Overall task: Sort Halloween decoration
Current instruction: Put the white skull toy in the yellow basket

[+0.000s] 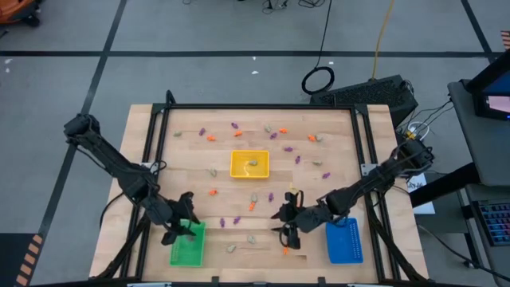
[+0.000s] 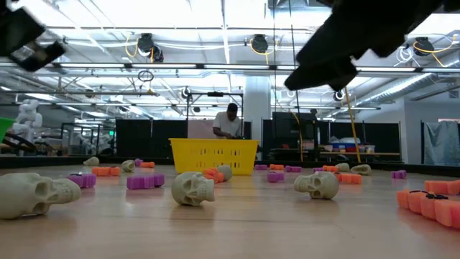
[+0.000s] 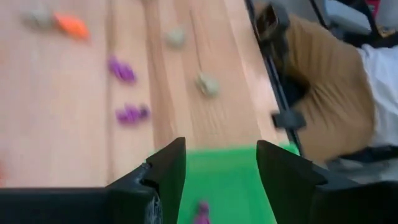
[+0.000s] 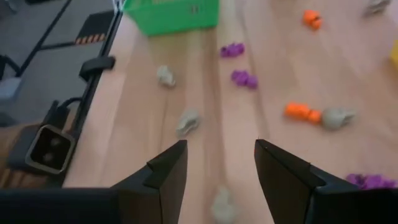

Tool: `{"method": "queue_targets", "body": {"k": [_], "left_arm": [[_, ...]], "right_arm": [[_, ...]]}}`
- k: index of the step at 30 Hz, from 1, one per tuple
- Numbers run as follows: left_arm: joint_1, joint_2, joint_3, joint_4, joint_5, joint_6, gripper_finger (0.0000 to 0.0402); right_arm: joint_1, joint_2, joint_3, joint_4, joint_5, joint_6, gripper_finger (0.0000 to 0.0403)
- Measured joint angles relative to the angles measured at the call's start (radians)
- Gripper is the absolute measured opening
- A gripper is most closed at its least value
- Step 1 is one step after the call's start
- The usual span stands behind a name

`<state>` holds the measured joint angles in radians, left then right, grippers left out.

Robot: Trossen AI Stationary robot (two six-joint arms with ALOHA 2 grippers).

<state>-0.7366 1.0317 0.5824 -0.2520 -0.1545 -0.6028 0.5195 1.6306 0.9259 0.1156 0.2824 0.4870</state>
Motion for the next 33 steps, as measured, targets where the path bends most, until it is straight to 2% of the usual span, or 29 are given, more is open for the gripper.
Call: {"method": "queue_targets", "body": {"k": [8, 14, 18, 27, 33], "left_arm": [[0.061, 0.0, 0.05, 0.076, -0.26, 0.274, 0.0193], [0.129, 0.011, 0.05, 0.136, -0.299, 0.326, 0.0193], [0.165, 0.034, 0.05, 0.177, -0.3, 0.331, 0.0193], [0.182, 0.133, 0.051, 0.331, -0.323, 0.35, 0.0193], [0.181, 0.21, 0.051, 0.375, -0.325, 0.364, 0.0193]], "right_arm": [[0.099, 0.0, 0.194, -0.387, 0.029, 0.117, 0.0173], [0.153, 0.023, 0.273, -0.589, 0.008, 0.13, 0.0173], [0.158, 0.074, 0.277, -0.598, -0.022, 0.134, 0.0173], [0.108, 0.172, 0.277, -0.555, 0.006, 0.166, 0.0174], [0.069, 0.214, 0.277, -0.488, 0.027, 0.098, 0.0174]]}}
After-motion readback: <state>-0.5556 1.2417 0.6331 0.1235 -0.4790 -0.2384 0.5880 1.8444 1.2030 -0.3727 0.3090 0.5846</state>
